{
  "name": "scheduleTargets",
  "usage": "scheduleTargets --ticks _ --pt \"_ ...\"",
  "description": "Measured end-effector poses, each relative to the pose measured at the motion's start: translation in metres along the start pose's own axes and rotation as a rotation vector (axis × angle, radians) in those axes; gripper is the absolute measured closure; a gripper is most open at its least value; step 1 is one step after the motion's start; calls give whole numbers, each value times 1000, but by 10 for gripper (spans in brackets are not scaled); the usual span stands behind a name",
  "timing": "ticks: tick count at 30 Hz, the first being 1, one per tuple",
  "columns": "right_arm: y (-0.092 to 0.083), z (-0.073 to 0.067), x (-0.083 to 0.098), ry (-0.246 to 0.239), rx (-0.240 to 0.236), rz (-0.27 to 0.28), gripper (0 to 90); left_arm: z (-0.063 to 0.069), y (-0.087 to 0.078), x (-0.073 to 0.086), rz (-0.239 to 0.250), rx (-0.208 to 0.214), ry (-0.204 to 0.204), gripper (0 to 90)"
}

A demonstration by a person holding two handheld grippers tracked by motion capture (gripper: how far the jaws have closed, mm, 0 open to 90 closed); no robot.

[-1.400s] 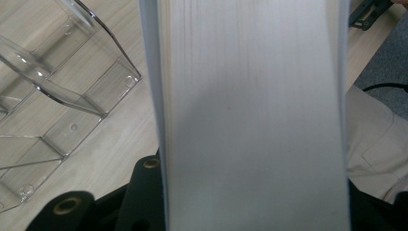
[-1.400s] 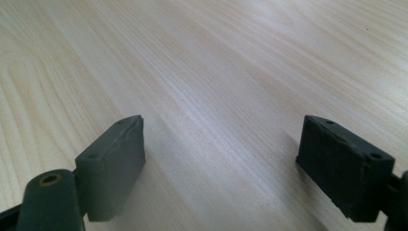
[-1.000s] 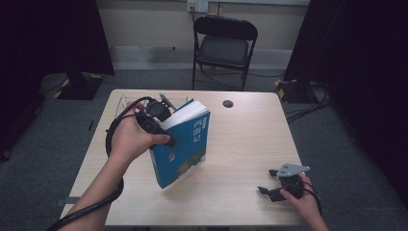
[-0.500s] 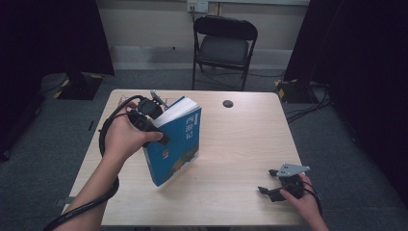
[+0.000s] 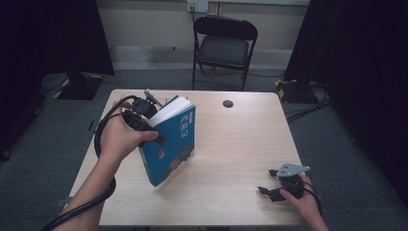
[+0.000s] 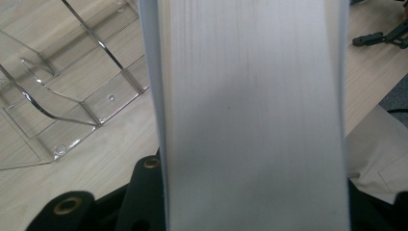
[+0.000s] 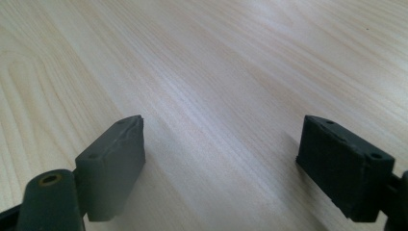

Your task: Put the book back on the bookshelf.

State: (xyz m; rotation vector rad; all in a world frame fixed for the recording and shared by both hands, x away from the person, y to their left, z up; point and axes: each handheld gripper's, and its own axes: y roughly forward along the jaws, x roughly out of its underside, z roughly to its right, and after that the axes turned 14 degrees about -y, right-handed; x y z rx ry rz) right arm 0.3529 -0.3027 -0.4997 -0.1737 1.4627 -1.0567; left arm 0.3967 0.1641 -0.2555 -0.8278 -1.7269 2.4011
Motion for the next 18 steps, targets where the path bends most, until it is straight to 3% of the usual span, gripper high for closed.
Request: scheduleTargets --ticks 4,9,11,18 --pt "0 0 0 0 0 0 159 -3 -2 1 4 -3 2 621" --pt "0 0 0 0 0 0 159 -8 -3 2 0 -12 -14 620" --pt "0 0 0 1 -1 0 159 -8 -3 3 5 -17 -39 621" --pt "0 0 0 0 0 0 159 -14 -4 2 6 -24 -48 621"
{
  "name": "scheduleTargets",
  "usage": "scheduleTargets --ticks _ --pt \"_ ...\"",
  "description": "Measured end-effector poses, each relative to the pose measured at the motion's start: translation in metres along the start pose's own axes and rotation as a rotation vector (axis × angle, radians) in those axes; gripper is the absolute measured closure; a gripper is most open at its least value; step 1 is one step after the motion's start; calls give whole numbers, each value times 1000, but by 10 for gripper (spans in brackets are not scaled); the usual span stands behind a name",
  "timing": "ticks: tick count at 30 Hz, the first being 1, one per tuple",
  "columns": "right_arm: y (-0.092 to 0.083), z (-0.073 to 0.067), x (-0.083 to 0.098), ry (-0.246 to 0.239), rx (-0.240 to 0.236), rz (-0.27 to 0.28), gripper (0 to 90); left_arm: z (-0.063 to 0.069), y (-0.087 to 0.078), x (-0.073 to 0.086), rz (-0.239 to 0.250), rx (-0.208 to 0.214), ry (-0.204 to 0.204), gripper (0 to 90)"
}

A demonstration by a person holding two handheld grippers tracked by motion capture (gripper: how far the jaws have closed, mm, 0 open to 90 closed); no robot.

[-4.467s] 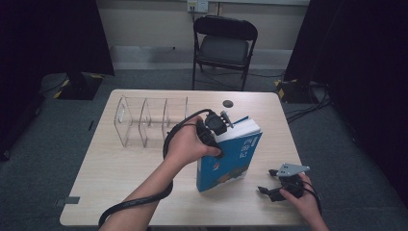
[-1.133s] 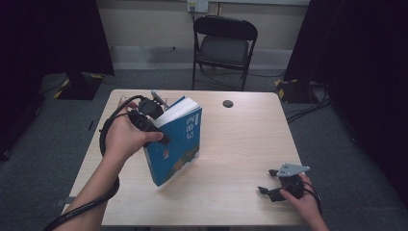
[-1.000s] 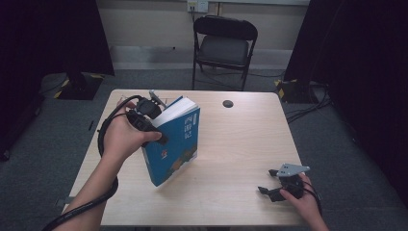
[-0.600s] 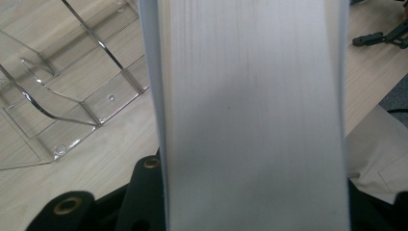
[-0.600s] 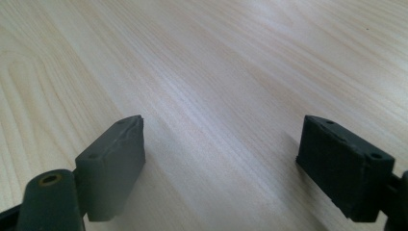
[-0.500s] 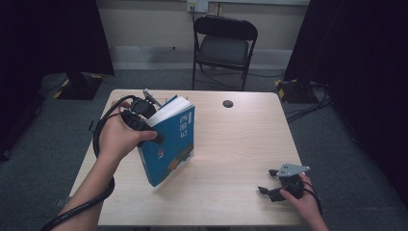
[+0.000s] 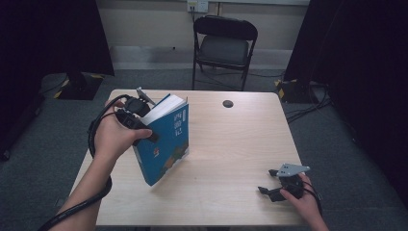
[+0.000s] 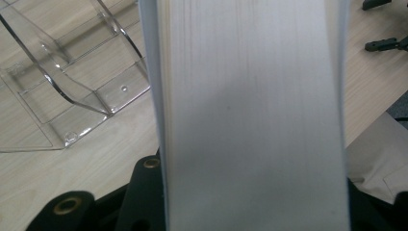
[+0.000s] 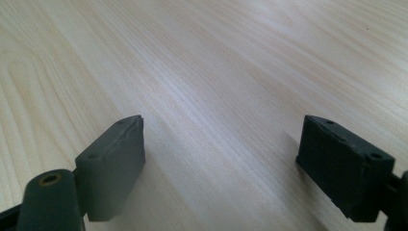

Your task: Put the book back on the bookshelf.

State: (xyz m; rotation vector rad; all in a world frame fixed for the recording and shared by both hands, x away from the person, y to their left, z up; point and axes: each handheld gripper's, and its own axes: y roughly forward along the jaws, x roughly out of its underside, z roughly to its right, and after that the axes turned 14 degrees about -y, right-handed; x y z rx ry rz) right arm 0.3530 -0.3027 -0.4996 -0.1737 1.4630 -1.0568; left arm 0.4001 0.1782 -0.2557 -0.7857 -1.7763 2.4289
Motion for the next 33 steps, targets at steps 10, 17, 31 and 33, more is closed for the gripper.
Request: scheduleTargets --ticks 10,17,31,33 --pt "0 0 0 0 0 0 159 -8 0 0 10 -2 -42 621" --pt "0 0 0 -1 1 0 159 -14 1 -1 23 -14 -75 621" --pt "0 0 0 -1 1 0 159 -20 6 -7 33 -33 -143 621" --pt "0 0 0 -1 2 0 159 -21 6 -9 31 -31 -148 621"
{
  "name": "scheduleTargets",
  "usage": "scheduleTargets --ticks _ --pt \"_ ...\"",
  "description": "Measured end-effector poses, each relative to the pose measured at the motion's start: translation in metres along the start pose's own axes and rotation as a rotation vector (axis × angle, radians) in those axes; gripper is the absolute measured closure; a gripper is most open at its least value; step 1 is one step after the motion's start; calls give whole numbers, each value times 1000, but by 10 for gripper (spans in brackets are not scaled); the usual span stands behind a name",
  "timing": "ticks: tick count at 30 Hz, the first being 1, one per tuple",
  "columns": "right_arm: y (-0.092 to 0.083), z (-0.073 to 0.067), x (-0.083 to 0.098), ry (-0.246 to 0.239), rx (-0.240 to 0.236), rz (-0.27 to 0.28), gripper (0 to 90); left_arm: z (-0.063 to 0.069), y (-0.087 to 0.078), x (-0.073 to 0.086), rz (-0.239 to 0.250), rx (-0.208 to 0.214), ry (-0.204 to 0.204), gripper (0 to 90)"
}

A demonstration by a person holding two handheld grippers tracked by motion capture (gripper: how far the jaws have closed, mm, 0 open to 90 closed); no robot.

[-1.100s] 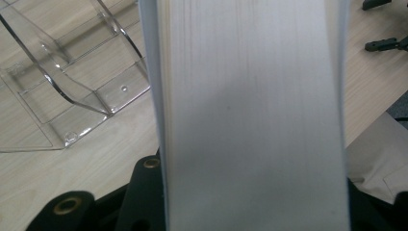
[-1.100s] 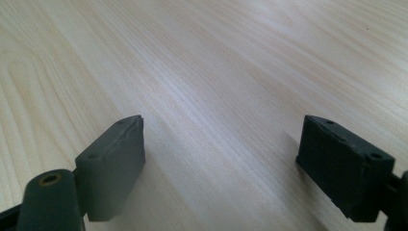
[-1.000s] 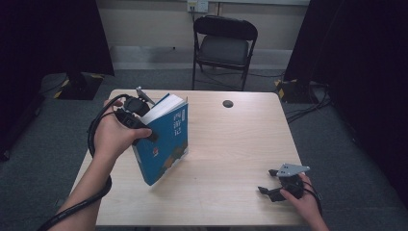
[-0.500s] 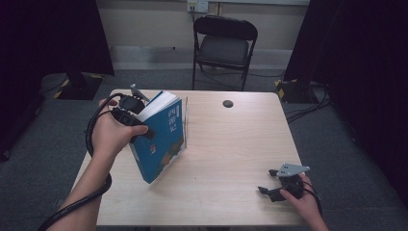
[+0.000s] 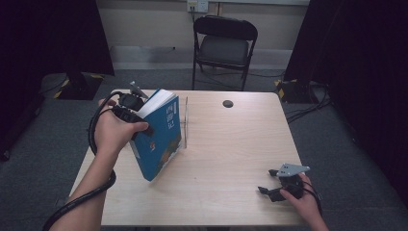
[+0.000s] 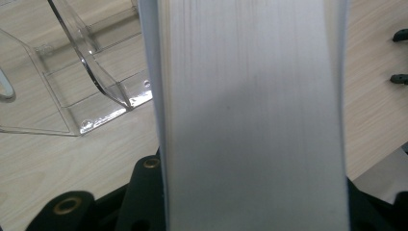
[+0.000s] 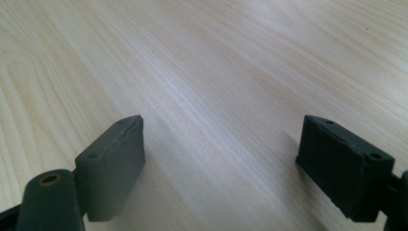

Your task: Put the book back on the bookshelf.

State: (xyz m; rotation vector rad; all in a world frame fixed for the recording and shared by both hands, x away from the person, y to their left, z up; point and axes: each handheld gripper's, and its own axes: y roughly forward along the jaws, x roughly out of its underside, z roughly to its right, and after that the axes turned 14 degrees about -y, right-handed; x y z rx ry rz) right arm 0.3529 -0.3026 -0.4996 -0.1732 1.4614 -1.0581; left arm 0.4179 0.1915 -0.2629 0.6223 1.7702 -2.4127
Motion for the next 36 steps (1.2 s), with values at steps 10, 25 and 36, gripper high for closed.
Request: scheduleTargets --ticks 10,25,36 --pt "0 0 0 -1 -1 0 159 3 4 -8 12 -26 -18 621" --pt "0 0 0 0 -1 0 159 7 10 -15 33 -44 -51 621" --pt "0 0 0 -1 -1 0 159 6 14 -19 36 -61 -85 621"
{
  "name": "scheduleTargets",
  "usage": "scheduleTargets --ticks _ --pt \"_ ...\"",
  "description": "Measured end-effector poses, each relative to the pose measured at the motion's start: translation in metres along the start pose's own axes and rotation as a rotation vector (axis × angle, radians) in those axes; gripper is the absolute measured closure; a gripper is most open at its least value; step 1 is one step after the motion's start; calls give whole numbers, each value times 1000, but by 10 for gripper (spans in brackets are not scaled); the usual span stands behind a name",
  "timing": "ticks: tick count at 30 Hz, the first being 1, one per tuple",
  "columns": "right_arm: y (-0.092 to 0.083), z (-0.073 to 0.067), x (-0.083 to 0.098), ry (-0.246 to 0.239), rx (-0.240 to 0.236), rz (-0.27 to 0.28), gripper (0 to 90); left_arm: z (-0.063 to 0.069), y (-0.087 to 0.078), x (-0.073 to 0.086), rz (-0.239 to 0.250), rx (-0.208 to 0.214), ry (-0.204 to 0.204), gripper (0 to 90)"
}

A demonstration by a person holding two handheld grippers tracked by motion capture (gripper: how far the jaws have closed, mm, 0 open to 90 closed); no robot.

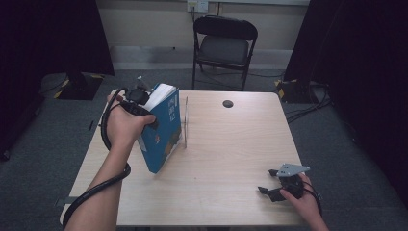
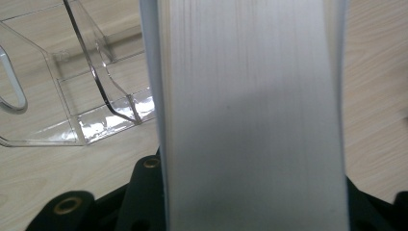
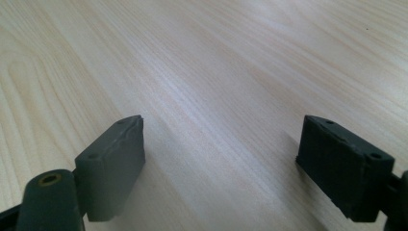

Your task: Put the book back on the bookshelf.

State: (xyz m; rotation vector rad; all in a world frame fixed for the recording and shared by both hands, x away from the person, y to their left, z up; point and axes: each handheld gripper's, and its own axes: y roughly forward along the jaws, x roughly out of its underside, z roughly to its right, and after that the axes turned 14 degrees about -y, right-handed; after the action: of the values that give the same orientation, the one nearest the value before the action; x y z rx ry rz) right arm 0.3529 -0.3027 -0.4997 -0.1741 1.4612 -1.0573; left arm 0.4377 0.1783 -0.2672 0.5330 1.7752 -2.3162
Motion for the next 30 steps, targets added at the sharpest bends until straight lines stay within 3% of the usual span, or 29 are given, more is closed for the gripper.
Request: scheduleTargets --ticks 6,11,18,30 --pt "0 0 0 1 0 0 159 3 2 -2 -3 -16 8 621" --pt "0 0 0 0 0 0 159 2 5 -4 8 -14 -28 621" --pt "0 0 0 0 0 0 159 6 9 -8 23 -24 -41 621" --pt "0 0 0 0 0 0 159 13 14 -15 29 -34 -38 621"
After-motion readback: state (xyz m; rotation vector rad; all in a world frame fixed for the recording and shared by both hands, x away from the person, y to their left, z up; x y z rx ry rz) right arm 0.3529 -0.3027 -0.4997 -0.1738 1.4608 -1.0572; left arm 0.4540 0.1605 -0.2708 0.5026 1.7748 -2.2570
